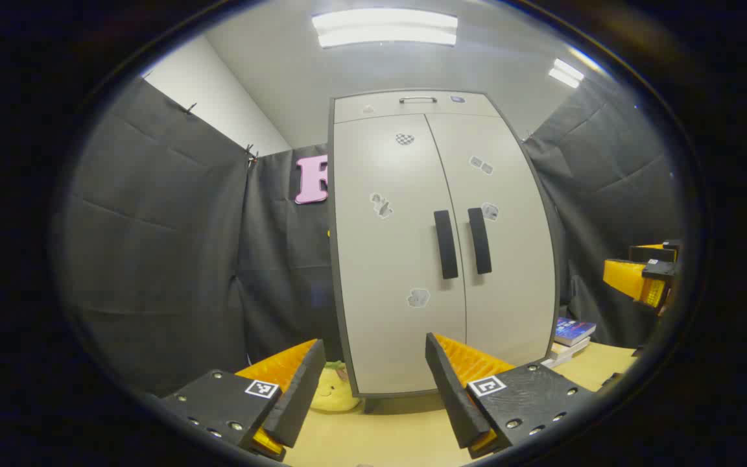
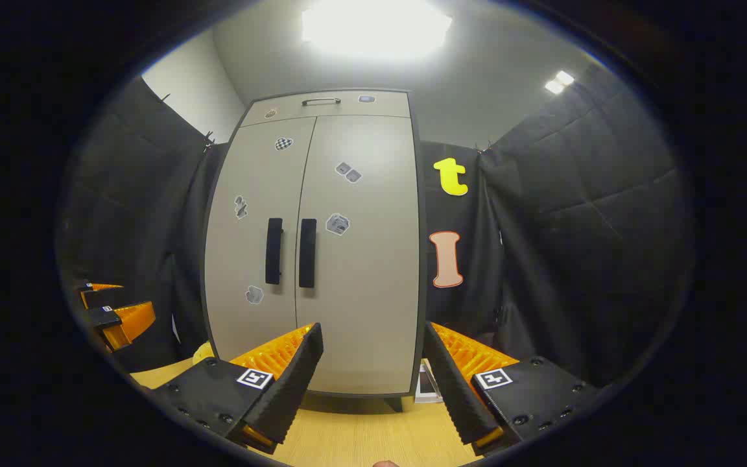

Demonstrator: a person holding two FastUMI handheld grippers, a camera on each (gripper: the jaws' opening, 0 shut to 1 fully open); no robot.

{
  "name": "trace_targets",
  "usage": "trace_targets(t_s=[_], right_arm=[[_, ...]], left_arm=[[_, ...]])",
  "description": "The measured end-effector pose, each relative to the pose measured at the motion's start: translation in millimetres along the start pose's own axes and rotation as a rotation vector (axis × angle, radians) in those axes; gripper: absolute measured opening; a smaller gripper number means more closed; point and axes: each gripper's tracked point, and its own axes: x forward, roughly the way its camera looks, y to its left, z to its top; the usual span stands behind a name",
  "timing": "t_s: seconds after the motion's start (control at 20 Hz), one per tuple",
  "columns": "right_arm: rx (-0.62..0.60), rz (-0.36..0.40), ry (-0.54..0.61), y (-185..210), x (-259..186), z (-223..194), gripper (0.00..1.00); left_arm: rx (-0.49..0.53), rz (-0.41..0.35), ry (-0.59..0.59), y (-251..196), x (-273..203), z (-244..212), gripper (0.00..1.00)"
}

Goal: Open the right door of the double-door shoe cabinet with the right hand, and open the left door with the left hand.

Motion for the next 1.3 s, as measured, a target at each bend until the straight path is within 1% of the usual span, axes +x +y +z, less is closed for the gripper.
trace_targets(t_s=[0.4,0.8,1.1,1.3], right_arm=[[0.016,-0.004,0.023,-1,0,1,0.98],[-0.005,-0.005,0.016,-3,5,2,0.97],[0.011,0.030,-0.004,3,7,11,0.97],[0.021,0.055,-0.032,16,34,26,0.96]], left_arm=[[0.019,-0.001,-0.010,-1,0,3,0.90],[0.014,0.002,-0.010,1,1,5,0.90],[0.019,0.035,0.003,9,3,0,0.90],[0.027,0.065,0.012,26,-4,-4,0.90]])
